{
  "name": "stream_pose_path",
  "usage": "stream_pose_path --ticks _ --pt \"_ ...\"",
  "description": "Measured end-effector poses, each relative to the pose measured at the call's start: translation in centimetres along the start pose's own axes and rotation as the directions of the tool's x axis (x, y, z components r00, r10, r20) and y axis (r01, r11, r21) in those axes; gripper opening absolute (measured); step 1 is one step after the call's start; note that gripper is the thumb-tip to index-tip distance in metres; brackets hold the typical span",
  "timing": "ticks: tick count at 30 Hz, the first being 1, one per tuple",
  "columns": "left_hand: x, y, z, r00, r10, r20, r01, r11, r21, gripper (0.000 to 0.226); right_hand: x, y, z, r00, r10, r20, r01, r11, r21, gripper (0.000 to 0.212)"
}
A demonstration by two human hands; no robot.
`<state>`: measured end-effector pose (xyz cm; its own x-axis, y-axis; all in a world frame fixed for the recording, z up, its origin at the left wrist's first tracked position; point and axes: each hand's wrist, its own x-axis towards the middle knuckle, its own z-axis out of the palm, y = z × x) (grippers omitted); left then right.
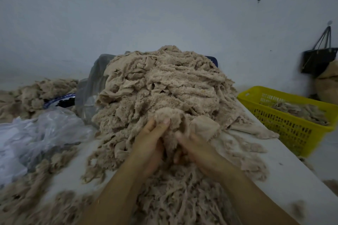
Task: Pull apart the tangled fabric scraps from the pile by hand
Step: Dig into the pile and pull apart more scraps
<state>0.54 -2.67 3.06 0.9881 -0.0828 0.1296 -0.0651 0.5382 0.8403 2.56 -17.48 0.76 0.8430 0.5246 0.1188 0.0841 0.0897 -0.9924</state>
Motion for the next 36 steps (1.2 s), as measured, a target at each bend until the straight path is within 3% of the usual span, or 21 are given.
stream_pose_path --ticks 2,4,8,10,12,13,15,16,18,20,21,23,25,27,29,30,32,36 --pt "0.4 0.4 -0.3 0.999 0.031 0.018 -0.029 0.995 -0.094 0.036 0.0 0.5 0.5 1.000 0.004 0.017 0.000 0.960 -0.279 0.018" --pt "0.6 1.1 -0.5 0.998 0.056 0.011 -0.052 0.975 -0.216 0.025 0.1 1.0 0.1 0.993 -0.020 -0.117 -0.044 0.849 -0.526 0.024" --pt "0.9 1.5 -1.9 0.998 0.023 -0.067 -0.047 0.923 -0.381 0.010 0.1 0.8 -1.6 0.927 -0.160 -0.339 -0.087 0.788 -0.610 0.014" --pt "1.0 1.6 -2.4 0.990 0.012 -0.143 -0.035 0.986 -0.165 0.014 0.1 0.6 -2.0 0.871 -0.242 -0.428 -0.085 0.783 -0.616 0.014" --pt "0.7 1.4 -2.3 0.975 0.087 -0.206 -0.030 0.964 0.265 0.025 0.0 0.2 -2.0 0.805 -0.345 -0.483 -0.027 0.792 -0.610 0.012" --pt "0.4 1.2 -1.9 0.971 0.147 -0.187 -0.044 0.885 0.463 0.028 0.0 0.0 -1.9 0.790 -0.384 -0.478 0.000 0.779 -0.627 0.014" --pt "-0.1 0.3 -0.9 0.982 0.190 -0.009 -0.125 0.680 0.722 0.024 0.0 -0.1 -1.5 0.793 -0.438 -0.423 0.055 0.743 -0.667 0.024" --pt "-0.2 -0.3 -0.5 0.987 0.156 0.047 -0.133 0.601 0.788 0.021 0.1 -0.1 -1.4 0.801 -0.453 -0.391 0.072 0.721 -0.689 0.027" --pt "-0.2 -0.7 -0.2 0.995 0.096 -0.023 -0.033 0.548 0.836 0.023 0.1 0.1 -1.4 0.823 -0.462 -0.330 0.084 0.674 -0.734 0.022" --pt "0.2 -0.2 -0.6 0.981 0.107 -0.162 0.052 0.660 0.750 0.017 0.0 0.3 -1.8 0.848 -0.445 -0.287 0.060 0.620 -0.782 0.010" --pt "0.2 0.2 -0.5 0.975 0.094 -0.199 0.056 0.769 0.637 0.013 0.0 0.3 -1.9 0.860 -0.428 -0.279 0.038 0.599 -0.800 0.014" --pt "0.2 0.2 -0.6 0.968 0.032 -0.248 0.060 0.934 0.353 0.030 0.0 0.2 -1.8 0.879 -0.399 -0.260 0.034 0.597 -0.802 0.028" --pt "0.2 0.7 -1.1 0.955 -0.074 -0.286 0.120 0.982 0.149 0.038 0.1 -0.1 -1.3 0.880 -0.391 -0.271 0.077 0.679 -0.730 0.039" --pt "0.4 1.6 -2.3 0.979 -0.102 -0.174 0.086 0.992 -0.097 0.030 0.2 -0.4 -1.6 0.847 -0.363 -0.390 0.055 0.788 -0.614 0.051" --pt "0.8 2.4 -3.6 0.982 -0.119 -0.148 0.053 0.920 -0.389 0.024 0.1 -0.4 -2.9 0.776 -0.304 -0.553 -0.017 0.866 -0.500 0.057" --pt "1.0 2.3 -4.0 0.973 -0.113 -0.201 0.023 0.914 -0.404 0.027 0.0 -0.4 -3.4 0.745 -0.294 -0.599 -0.032 0.881 -0.472 0.056" --pt "1.1 1.3 -3.7 0.967 -0.053 -0.248 -0.010 0.969 -0.247 0.041 -0.4 -0.6 -3.5 0.756 -0.297 -0.584 0.013 0.898 -0.440 0.060" --pt "0.6 -0.2 -1.4 0.989 -0.043 -0.139 0.054 0.996 0.076 0.034 -0.2 -0.1 -0.7 0.940 -0.186 -0.287 0.054 0.909 -0.413 0.060"
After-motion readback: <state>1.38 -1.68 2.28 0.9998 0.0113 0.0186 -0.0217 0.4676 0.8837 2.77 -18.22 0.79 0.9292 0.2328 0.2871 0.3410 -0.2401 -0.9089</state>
